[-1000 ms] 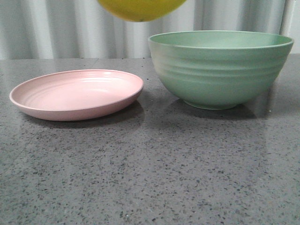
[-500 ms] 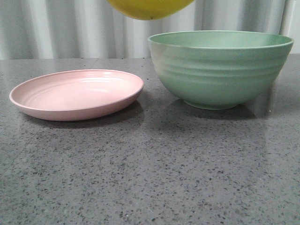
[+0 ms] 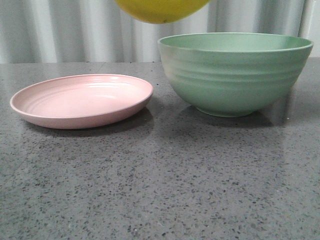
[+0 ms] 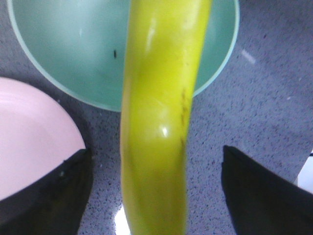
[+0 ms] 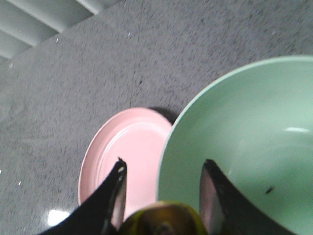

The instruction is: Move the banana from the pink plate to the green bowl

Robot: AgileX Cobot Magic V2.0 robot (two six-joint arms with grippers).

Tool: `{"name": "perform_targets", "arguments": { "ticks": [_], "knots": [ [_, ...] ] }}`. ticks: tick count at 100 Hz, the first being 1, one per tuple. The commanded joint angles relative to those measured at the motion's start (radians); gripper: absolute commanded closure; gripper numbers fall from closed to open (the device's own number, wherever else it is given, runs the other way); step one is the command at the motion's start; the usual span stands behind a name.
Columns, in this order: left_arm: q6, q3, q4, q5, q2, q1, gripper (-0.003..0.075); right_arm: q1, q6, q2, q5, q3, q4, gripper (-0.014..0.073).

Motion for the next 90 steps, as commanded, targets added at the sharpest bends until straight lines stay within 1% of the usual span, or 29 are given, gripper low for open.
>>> {"name": "perform_targets", "arguments": {
  "ticks": [1, 12, 29, 45, 60, 63, 70, 74, 76, 77, 82, 90],
  "knots": [
    [0.002, -0.056, -0.027, -0.040, -0.072, -0.008, 0.0218, -0.033, -0.007, -0.030, -0.090, -0.026, 0.005, 0.0669],
    [0.002, -0.077, -0.028, -0.040, -0.103, -0.008, 0.0218, -0.088, -0.009, -0.030, -0.101, -0.026, -0.020, 0.0669],
    [0.001, -0.083, -0.033, -0.050, -0.133, -0.008, 0.0218, -0.148, -0.009, -0.030, -0.146, -0.026, -0.120, 0.0669],
    [0.001, -0.083, -0.037, -0.053, -0.134, -0.008, 0.0218, -0.159, -0.009, -0.016, -0.193, -0.026, -0.210, 0.0666],
    [0.001, -0.083, -0.039, -0.059, -0.134, -0.008, 0.0218, -0.159, -0.009, 0.022, -0.198, -0.026, -0.236, 0.0652],
    [0.001, -0.083, -0.039, -0.059, -0.134, -0.008, 0.0218, -0.159, -0.009, 0.031, -0.193, -0.026, -0.237, 0.0636],
    [0.001, -0.083, -0.039, -0.059, -0.134, -0.008, 0.0218, -0.159, -0.009, 0.050, -0.183, -0.026, -0.237, 0.0566],
    [0.001, -0.083, -0.039, -0.059, -0.134, -0.008, 0.0218, -0.158, -0.009, 0.061, -0.175, -0.026, -0.238, 0.0510],
    [0.001, -0.083, -0.039, -0.059, -0.134, -0.008, 0.0218, -0.158, -0.010, 0.065, -0.173, -0.026, -0.238, 0.0468],
    [0.001, -0.083, -0.039, -0.059, -0.134, -0.008, 0.0218, -0.158, -0.010, 0.065, -0.173, -0.026, -0.238, 0.0468],
    [0.001, -0.083, -0.039, -0.059, -0.134, -0.008, 0.0218, -0.155, -0.024, 0.073, -0.171, -0.026, -0.240, 0.0389],
    [0.001, -0.083, -0.039, -0.059, -0.134, -0.008, 0.0218, -0.150, -0.036, 0.082, -0.171, -0.026, -0.240, 0.0319]
  ]
}}
